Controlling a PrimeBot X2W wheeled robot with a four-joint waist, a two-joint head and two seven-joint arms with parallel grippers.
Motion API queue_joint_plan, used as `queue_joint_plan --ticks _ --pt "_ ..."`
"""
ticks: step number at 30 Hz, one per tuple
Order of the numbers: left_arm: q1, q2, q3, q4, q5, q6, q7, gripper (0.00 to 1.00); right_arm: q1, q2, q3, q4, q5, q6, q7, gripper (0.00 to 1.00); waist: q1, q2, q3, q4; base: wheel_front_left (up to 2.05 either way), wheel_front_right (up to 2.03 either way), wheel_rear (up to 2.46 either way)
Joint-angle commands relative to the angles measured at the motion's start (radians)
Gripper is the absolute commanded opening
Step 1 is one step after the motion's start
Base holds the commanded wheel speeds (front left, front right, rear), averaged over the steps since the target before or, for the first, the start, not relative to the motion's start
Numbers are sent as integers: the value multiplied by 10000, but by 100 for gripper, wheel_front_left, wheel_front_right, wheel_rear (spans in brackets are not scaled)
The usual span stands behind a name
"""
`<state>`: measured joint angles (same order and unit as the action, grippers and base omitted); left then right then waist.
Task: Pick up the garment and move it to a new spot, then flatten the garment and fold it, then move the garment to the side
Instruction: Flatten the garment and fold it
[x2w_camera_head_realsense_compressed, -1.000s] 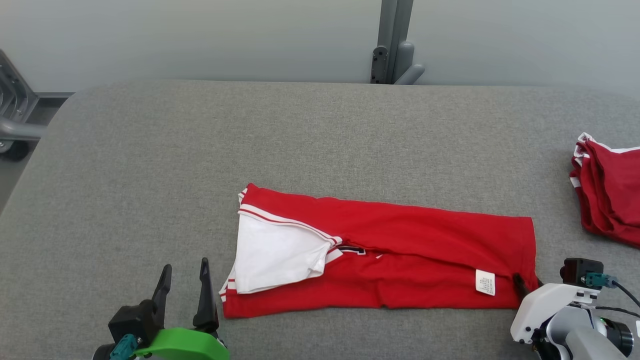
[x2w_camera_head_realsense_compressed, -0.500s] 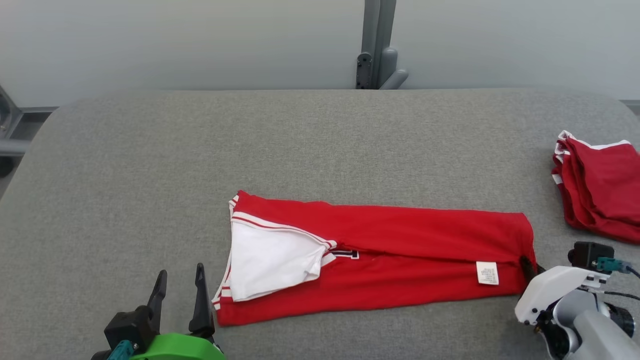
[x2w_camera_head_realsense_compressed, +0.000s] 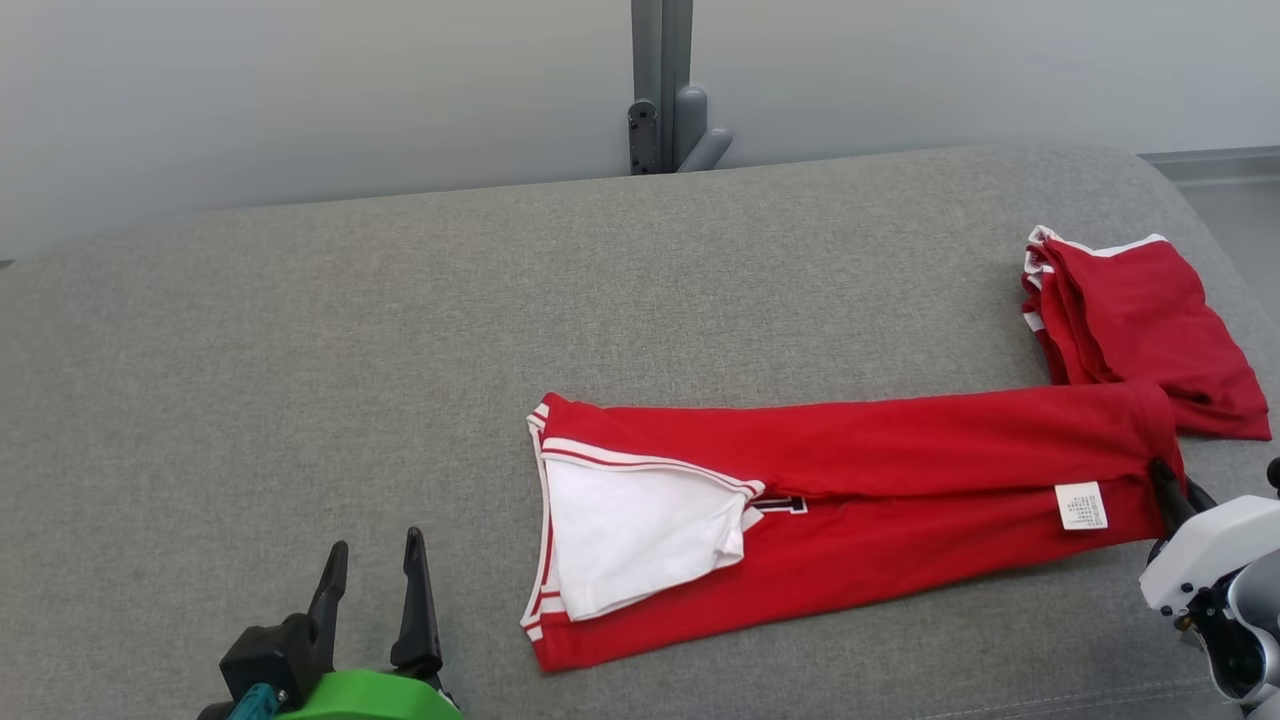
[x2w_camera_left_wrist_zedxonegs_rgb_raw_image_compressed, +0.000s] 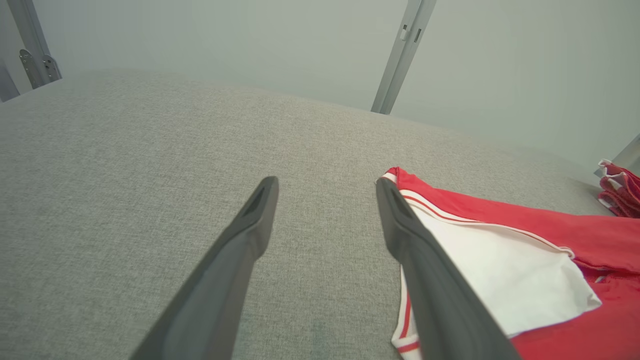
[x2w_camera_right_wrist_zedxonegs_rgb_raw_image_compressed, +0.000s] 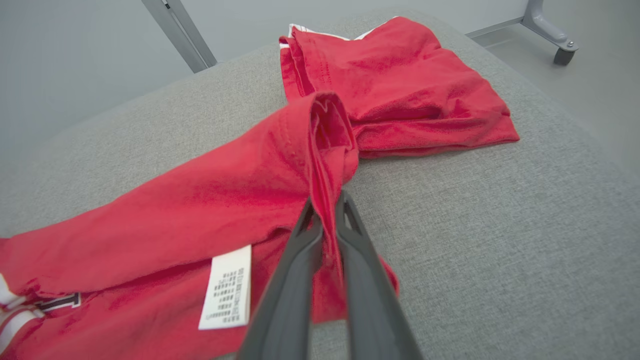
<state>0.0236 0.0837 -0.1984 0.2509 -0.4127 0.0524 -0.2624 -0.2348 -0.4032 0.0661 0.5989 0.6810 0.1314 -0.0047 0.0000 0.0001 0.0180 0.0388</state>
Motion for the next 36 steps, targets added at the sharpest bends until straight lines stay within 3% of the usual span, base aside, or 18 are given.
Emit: queue_joint_plan --ticks 1,10,23,31,36 --pt "-54 7 30 28 132 -38 -23 100 86 31 -74 -139 -60 -17 51 0 0 -1 58 -73 0 0 0" --pt "-191 -101 -48 248 201 -174 -23 100 541 609 -172 -2074 260 -11 805 0 0 -1 72 197 0 0 0" --pt "-318 -202 0 320 250 -279 -23 100 789 1602 1415 -5411 579 -11 2115 0 0 -1 38 958 0 0 0" --pt "-441 -242 -60 349 278 -335 -23 100 248 2256 2601 -5293 501 -11 2293 0 0 -1 142 1517 0 0 0" --pt "-542 -270 -117 382 278 -373 -21 100 -103 2520 3046 -4476 468 -9 2110 0 0 -1 191 1964 0 0 0"
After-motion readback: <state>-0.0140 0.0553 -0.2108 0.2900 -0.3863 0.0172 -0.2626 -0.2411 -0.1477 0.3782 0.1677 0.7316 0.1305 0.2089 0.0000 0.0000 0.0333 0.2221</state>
